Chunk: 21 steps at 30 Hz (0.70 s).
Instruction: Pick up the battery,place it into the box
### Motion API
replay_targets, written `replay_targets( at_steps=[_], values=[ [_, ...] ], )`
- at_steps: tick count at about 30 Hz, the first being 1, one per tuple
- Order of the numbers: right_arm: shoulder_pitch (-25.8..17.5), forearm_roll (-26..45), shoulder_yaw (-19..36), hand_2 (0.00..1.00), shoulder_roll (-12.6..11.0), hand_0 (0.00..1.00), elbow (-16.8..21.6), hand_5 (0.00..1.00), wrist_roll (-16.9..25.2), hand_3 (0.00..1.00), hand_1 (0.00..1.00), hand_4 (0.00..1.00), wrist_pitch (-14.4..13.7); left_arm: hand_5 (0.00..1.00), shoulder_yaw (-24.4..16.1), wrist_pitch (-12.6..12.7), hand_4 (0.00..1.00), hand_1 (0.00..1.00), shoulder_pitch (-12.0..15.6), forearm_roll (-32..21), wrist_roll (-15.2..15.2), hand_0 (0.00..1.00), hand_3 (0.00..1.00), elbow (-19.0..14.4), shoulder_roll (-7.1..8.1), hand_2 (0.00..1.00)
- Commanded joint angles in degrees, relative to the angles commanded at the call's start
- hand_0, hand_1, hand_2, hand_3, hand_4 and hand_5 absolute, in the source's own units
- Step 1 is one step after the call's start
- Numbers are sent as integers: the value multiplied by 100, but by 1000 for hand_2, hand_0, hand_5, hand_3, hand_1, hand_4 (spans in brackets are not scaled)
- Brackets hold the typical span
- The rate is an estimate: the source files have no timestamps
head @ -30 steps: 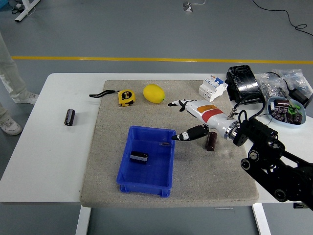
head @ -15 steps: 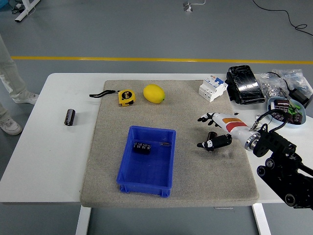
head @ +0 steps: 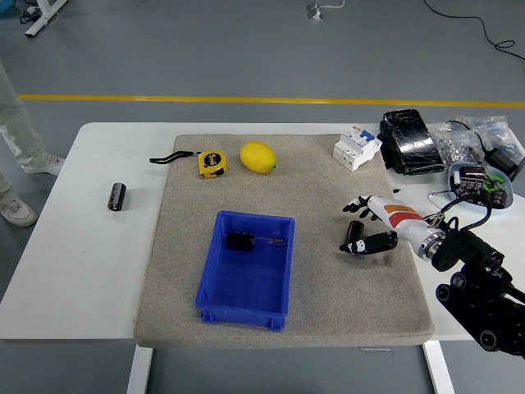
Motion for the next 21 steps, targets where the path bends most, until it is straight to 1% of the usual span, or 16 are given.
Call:
replay_targets(
  at_steps=[5,6,7,11,12,17,18,21],
  values=[
    [-40,33,-68,699,34,553,-25,381,8,706,618,998,-8,665,11,2,700,712,4,-21,-2,751,651,-1,-2,734],
    [-47,57,-87,664,36,491,-51,375,18,639,578,975,-28,667,18,3,700,714,5,-35,-6,751,651,-1,-3,735],
    [-49,73,-97,664,37,491,-66,375,26,639,578,975,-46,667,23,3,700,714,6,-43,-8,751,651,-2,-4,735],
    [10,215,-243,664,30,491,-170,375,135,639,578,975,-253,667,18,2,700,714,9,-30,-3,751,651,-4,-7,735],
    [24,228,-273,513,26,399,-177,308,157,497,471,829,-271,668,15,1,700,714,8,-20,0,751,651,-5,-6,735],
    [60,219,-382,513,46,399,-301,308,162,497,471,829,-274,668,1,3,700,714,15,-6,9,751,651,-7,-15,735],
    [61,217,-396,504,48,366,-320,304,160,489,458,792,-268,668,1,3,700,714,14,-1,12,751,651,-8,-15,736],
    [56,197,-423,504,43,366,-346,304,160,489,458,792,-256,668,11,5,700,714,17,-21,7,751,651,-9,-16,736]
  ],
)
